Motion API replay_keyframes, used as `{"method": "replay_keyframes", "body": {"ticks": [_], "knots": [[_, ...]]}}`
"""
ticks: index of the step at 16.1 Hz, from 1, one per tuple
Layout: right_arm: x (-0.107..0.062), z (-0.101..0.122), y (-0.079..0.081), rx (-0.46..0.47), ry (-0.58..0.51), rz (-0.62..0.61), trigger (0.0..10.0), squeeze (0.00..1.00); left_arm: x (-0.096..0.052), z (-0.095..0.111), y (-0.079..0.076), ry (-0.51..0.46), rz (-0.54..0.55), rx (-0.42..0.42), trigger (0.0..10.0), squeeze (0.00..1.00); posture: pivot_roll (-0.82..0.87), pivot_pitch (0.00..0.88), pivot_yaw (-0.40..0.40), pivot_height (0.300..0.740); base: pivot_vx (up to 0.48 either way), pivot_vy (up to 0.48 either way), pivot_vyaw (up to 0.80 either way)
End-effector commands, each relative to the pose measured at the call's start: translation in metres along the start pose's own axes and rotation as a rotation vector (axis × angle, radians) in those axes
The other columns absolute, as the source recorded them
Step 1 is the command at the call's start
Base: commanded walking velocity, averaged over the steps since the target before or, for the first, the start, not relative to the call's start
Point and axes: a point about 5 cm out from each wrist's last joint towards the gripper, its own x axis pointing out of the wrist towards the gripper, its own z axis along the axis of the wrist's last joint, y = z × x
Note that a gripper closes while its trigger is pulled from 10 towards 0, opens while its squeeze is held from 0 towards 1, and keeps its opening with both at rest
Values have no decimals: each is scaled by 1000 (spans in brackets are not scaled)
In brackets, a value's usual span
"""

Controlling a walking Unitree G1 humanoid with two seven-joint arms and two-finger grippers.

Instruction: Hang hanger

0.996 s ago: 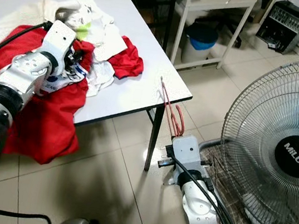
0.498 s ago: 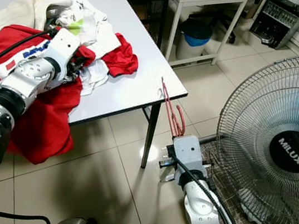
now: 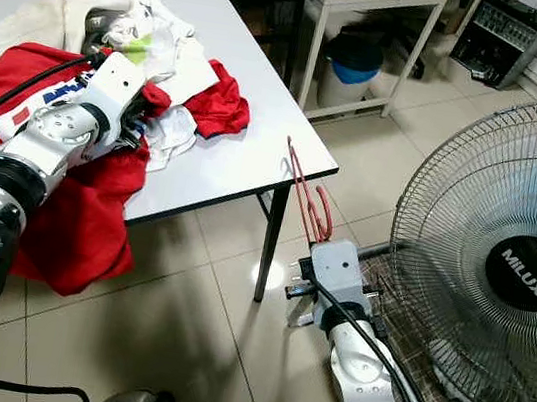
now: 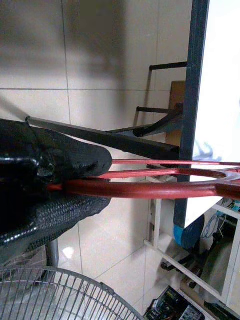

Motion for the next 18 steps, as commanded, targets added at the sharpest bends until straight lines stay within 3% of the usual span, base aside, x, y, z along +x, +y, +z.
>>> {"method": "replay_keyframes", "body": {"ticks": [1, 4, 6, 8, 12, 14, 15, 16, 17, 18], "knots": [[2, -1, -2, 1, 10, -1, 10000, 0, -1, -5, -2, 15, -12, -17, 0, 0, -37, 93, 28, 740, 0, 0, 0], [4, -1, -3, 1, 5, -6, 10000, 0, -1, 4, 3, -68, -28, -145, 0, 0, -34, 83, 32, 740, 0, 0, 0], [4, -1, -2, 4, 2, -13, 10000, 0, -5, 13, 14, -205, -50, -420, 0, 0, -29, 72, 39, 740, 0, 0, 0], [5, -2, -1, 9, 1, -18, 10000, 0, -15, 20, 35, -415, -102, -724, 0, 0, -21, 64, 48, 740, 0, 0, 0], [6, -2, -1, 18, -2, -33, 10000, 0, -30, 22, 54, -602, -225, -815, 0, 0, -16, 60, 64, 740, 0, 0, 0], [6, -4, -1, 20, -1, -36, 10000, 0, -33, 19, 52, -574, -258, -713, 0, 0, -4, 56, 64, 740, 0, 0, 0], [6, -5, 0, 22, 1, -35, 10000, 0, -29, 1, 39, -342, -218, -373, 10000, 0, 8, 52, 59, 740, 0, 0, 0], [7, -5, 1, 22, 0, -31, 10000, 0, -28, -8, 34, -243, -192, -208, 10000, 0, 14, 51, 55, 740, 0, 0, 0], [9, -5, 3, 22, -3, -22, 10000, 0, -26, -15, 31, -173, -150, -121, 10000, 0, 16, 49, 54, 740, 0, 0, 0], [10, -4, 4, 21, -4, -19, 10000, 0, -25, -15, 32, -169, -135, -151, 10000, 0, 16, 49, 54, 740, 0, 0, 0]]}}
